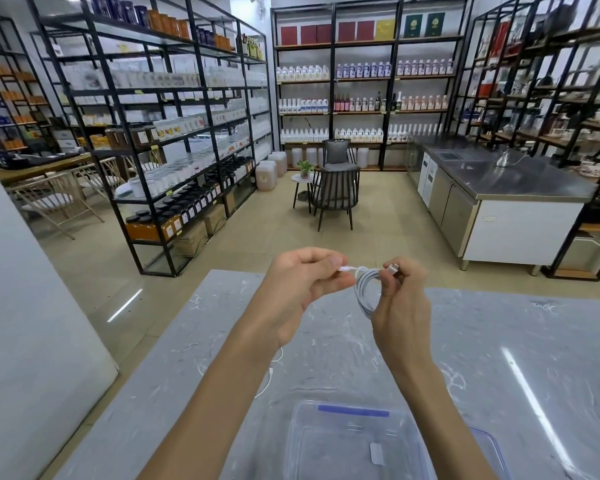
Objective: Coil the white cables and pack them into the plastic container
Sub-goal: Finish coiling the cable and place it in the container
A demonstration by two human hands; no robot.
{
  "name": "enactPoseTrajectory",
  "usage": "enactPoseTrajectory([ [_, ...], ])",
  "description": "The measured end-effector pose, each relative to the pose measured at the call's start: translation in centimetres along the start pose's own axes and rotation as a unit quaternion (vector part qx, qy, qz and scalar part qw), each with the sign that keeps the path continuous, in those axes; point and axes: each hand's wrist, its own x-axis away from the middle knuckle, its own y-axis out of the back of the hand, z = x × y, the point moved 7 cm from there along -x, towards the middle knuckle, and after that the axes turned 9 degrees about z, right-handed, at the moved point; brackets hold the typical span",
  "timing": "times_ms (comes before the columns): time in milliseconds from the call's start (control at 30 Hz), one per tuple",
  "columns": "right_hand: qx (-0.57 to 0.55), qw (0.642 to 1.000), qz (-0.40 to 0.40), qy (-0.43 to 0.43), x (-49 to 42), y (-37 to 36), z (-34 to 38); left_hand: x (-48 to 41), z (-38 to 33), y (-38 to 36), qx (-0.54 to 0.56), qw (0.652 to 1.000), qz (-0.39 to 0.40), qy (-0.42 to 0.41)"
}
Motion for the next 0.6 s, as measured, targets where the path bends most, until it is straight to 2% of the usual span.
enactPoseTrajectory([
  [200,-0.022,0.999,-0.031,0.021,-0.1,0.9,0.2,1.3,1.3,-2.0,-0.011,0.999,0.027,-0.038],
  [400,-0.216,0.976,-0.006,0.041,-0.2,1.2,2.1,1.1,1.6,-1.8,-0.114,0.989,-0.042,-0.089],
  [533,-0.227,0.972,0.012,0.06,-0.1,0.9,3.1,0.8,2.1,-3.0,-0.2,0.976,0.027,-0.077],
  [600,-0.213,0.976,0.025,0.045,0.0,0.4,2.8,0.7,2.2,-2.9,-0.25,0.964,0.024,-0.084],
])
